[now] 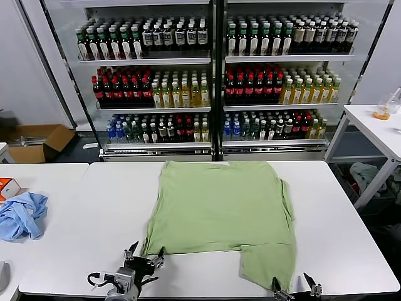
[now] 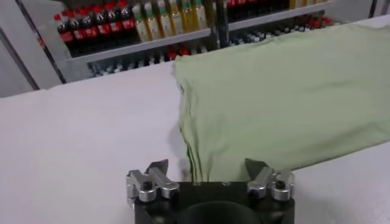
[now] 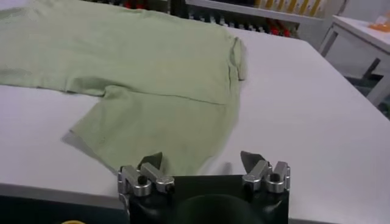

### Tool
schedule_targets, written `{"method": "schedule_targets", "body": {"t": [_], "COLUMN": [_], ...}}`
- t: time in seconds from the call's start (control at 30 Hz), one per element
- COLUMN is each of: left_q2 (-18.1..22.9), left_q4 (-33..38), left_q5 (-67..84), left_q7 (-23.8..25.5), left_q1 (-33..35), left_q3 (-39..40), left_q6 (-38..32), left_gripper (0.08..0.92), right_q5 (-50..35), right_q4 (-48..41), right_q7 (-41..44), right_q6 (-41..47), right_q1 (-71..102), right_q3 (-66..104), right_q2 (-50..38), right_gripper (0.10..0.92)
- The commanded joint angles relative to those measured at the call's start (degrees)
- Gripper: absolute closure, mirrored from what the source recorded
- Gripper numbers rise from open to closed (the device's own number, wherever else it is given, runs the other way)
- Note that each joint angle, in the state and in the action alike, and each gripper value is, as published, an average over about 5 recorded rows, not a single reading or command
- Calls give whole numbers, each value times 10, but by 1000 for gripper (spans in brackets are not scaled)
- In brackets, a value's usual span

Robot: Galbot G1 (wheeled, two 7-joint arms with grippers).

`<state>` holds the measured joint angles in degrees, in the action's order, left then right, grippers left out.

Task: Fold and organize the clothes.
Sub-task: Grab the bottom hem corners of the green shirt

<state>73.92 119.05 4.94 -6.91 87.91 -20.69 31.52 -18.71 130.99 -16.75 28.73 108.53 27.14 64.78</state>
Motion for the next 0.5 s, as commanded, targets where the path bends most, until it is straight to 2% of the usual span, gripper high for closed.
{"method": "schedule_targets", "body": {"t": [0.03,0.5], "left_q2": [-3,-5], "left_q4": [-18,5], "left_q5": [17,66], "left_q7": [1,14], "left_q1": [-10,5], "left_q3": [10,7], "left_q6": [13,-9], "left_gripper": [354,761], "right_q5": [-28,-89], "right_q4": [-6,10], "right_q7": [2,29], "right_q6": [11,0], "right_q1": [2,1], "right_q3": [-8,17], "right_q2": [1,-7], "right_gripper": [406,805]}}
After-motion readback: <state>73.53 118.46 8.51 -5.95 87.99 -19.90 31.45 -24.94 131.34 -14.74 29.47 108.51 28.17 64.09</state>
